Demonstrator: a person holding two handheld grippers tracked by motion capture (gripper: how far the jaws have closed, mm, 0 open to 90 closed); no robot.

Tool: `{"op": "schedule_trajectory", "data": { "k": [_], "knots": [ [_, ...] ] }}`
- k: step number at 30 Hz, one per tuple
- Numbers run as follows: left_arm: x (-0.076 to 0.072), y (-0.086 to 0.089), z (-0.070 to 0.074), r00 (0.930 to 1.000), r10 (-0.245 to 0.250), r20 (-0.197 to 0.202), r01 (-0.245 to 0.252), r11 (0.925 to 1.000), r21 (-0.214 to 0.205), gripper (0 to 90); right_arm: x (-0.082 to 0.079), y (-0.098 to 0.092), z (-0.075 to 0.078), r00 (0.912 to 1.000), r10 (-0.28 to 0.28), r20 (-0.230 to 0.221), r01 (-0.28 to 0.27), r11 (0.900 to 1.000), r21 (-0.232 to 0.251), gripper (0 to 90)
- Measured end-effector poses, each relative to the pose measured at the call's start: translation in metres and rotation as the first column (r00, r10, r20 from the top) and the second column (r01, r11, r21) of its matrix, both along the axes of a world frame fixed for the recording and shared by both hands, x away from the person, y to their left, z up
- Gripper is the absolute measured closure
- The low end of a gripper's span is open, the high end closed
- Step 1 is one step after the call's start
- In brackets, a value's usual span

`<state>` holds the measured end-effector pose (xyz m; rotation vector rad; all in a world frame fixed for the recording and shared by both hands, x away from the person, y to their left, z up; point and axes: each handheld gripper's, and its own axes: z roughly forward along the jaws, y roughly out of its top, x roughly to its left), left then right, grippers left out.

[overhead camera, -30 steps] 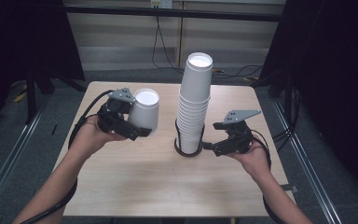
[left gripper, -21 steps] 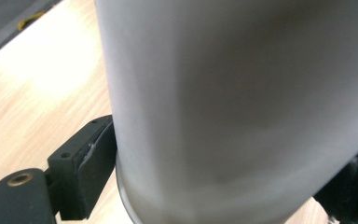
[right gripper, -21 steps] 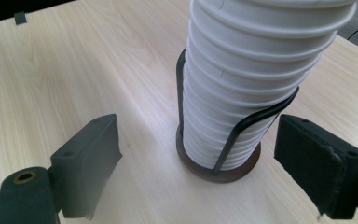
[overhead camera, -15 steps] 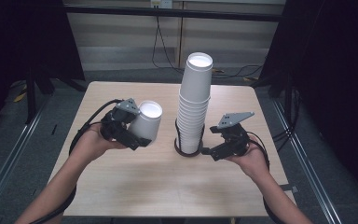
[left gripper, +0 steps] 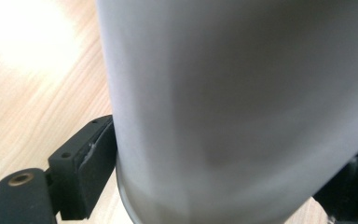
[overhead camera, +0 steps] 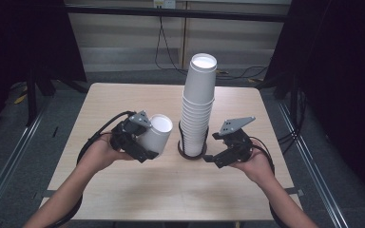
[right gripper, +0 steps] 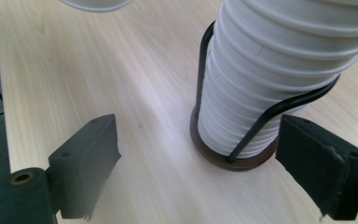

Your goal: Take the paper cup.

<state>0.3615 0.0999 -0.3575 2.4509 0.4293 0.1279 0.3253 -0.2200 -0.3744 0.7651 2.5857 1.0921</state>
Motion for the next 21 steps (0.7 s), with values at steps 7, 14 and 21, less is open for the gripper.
{"op": "schedule_trajectory", "data": {
  "k": [7,14,21],
  "knots": [
    [-0.003,-0.006,-0.009,0.9998,-0.019,-0.012,0.019,0.9992,0.036,13.5,-0.001,0.002,-0.004,0.9999,0.013,-0.01,-0.013,0.9998,-0.017,12.6],
    [-0.006,-0.011,-0.013,0.9991,-0.04,-0.016,0.041,0.9957,0.083,14.1,-0.002,0.005,-0.006,0.9991,0.039,-0.014,-0.04,0.9985,-0.036,12.6],
    [-0.008,-0.018,-0.015,0.9978,-0.065,-0.011,0.066,0.9883,0.138,14.2,-0.002,0.007,-0.006,0.9976,0.064,-0.026,-0.065,0.9956,-0.068,12.8]
  ]
}}
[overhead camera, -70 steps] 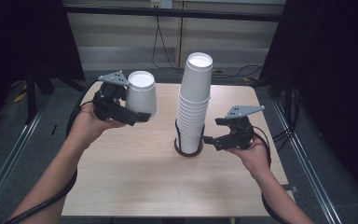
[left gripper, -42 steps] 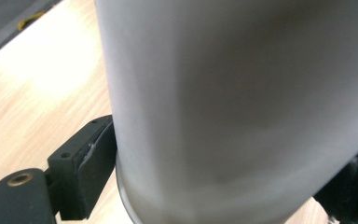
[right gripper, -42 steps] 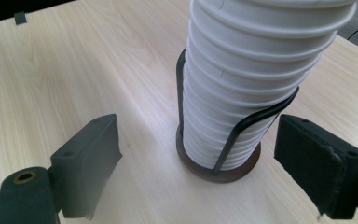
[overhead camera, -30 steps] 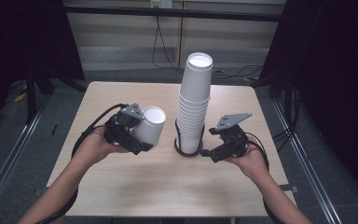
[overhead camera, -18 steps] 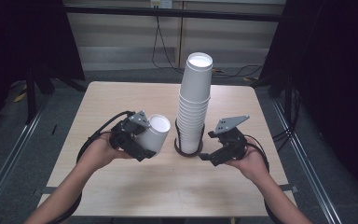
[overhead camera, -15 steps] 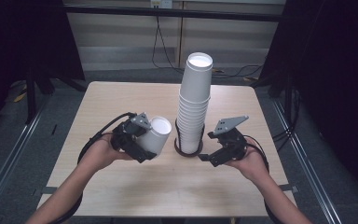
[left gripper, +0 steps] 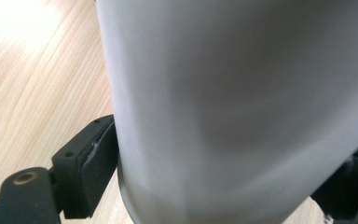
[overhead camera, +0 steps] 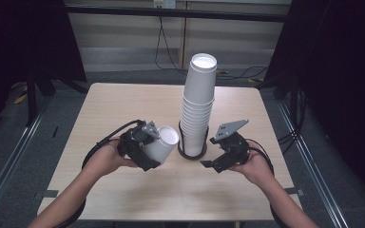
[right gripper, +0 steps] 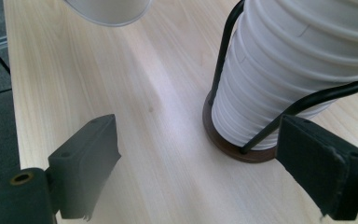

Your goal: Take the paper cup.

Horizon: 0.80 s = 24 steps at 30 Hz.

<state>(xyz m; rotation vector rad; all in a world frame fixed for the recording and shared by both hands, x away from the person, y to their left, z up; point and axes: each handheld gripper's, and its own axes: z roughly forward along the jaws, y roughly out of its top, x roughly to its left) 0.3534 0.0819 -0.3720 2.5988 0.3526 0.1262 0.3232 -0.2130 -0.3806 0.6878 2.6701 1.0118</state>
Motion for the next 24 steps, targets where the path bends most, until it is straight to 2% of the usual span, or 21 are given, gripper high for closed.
{"op": "schedule_trajectory", "data": {
  "k": [6,17,24],
  "knots": [
    [-0.003,-0.006,-0.002,0.9998,-0.019,-0.002,0.019,0.9993,0.032,14.2,0.0,0.002,-0.001,0.9996,0.02,-0.017,-0.021,0.9997,-0.013,13.8],
    [-0.007,-0.016,-0.005,0.9991,-0.043,-0.005,0.043,0.9972,0.061,14.2,-0.001,0.007,0.0,0.9963,0.068,-0.051,-0.07,0.997,-0.032,14.8],
    [-0.01,-0.022,-0.005,0.9973,-0.073,-0.002,0.073,0.9913,0.109,14.2,-0.001,0.013,0.0,0.9907,0.106,-0.086,-0.111,0.992,-0.059,14.7]
  ]
}}
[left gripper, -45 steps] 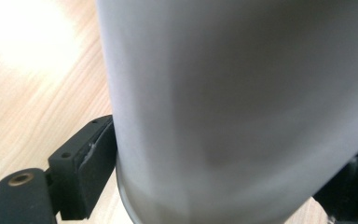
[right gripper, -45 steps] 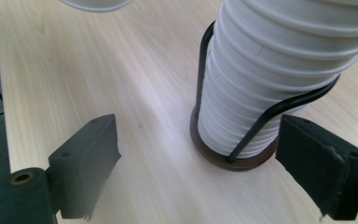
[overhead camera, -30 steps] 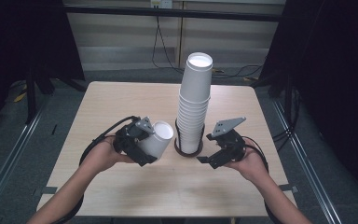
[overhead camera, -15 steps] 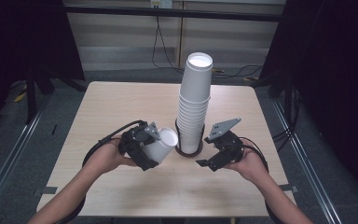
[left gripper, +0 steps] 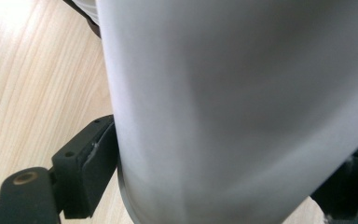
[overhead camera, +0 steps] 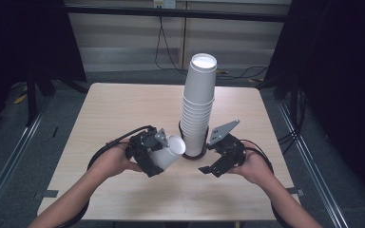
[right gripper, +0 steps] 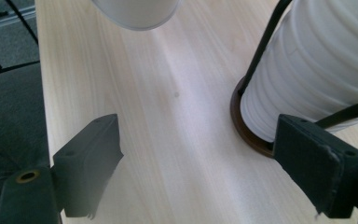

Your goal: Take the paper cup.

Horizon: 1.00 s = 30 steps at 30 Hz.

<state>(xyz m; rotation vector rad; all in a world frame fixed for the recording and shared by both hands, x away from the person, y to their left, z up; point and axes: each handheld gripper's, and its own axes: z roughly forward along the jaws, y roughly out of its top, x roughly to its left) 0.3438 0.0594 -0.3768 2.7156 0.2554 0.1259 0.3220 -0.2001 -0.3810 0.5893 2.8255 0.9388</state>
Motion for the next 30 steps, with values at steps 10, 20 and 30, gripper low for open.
{"op": "schedule_trajectory", "data": {
  "k": [10,20,30],
  "knots": [
    [-0.005,-0.009,-0.005,0.9997,-0.023,-0.001,0.023,0.999,0.039,14.2,0.0,0.005,-0.002,0.9989,0.026,-0.039,-0.027,0.9993,-0.025,14.7],
    [-0.009,-0.018,-0.007,0.999,-0.045,-0.001,0.045,0.998,0.044,14.2,0.0,0.01,0.003,0.9979,0.043,-0.048,-0.044,0.9987,-0.025,14.7],
    [-0.01,-0.027,-0.008,0.9978,-0.066,-0.001,0.066,0.9963,0.054,14.2,-0.001,0.015,0.007,0.9964,0.073,-0.043,-0.074,0.9968,-0.031,14.5]
  ]
}}
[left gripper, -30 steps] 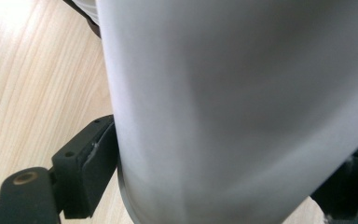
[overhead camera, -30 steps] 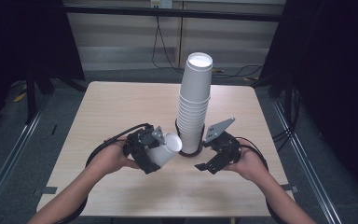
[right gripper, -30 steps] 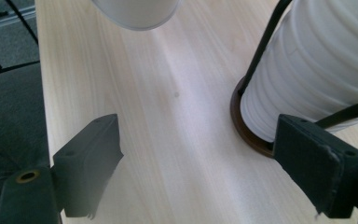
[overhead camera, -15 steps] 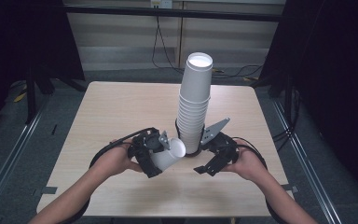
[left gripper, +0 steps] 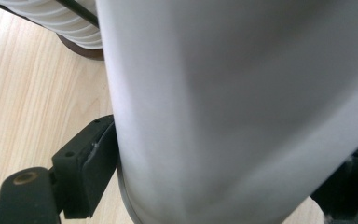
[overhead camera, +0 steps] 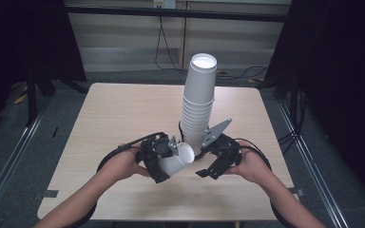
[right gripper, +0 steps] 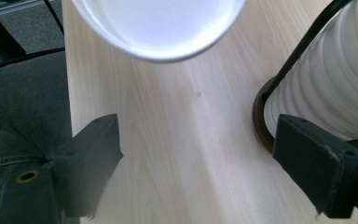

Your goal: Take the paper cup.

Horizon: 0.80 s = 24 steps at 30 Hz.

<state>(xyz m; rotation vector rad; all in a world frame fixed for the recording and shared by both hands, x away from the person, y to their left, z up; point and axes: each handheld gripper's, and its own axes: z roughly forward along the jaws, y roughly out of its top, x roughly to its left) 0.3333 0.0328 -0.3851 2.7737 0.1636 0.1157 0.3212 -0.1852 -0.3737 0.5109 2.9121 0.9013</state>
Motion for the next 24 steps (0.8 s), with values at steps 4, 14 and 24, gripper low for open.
{"op": "schedule_trajectory", "data": {
  "k": [4,14,24],
  "knots": [
    [-0.001,-0.004,0.0,1.0,-0.007,0.004,0.007,1.0,0.004,14.2,0.0,0.004,0.0,0.9999,0.011,-0.008,-0.011,0.9999,-0.002,14.5],
    [-0.002,-0.013,-0.004,0.9994,-0.035,0.005,0.035,0.9992,0.02,14.2,0.0,0.014,0.005,0.9988,0.039,-0.029,-0.039,0.9992,-0.007,14.6],
    [-0.002,-0.02,-0.006,0.999,-0.042,0.012,0.042,0.9983,0.04,14.3,0.003,0.028,0.007,0.9965,0.079,-0.029,-0.079,0.9968,-0.009,14.6]
  ]
}}
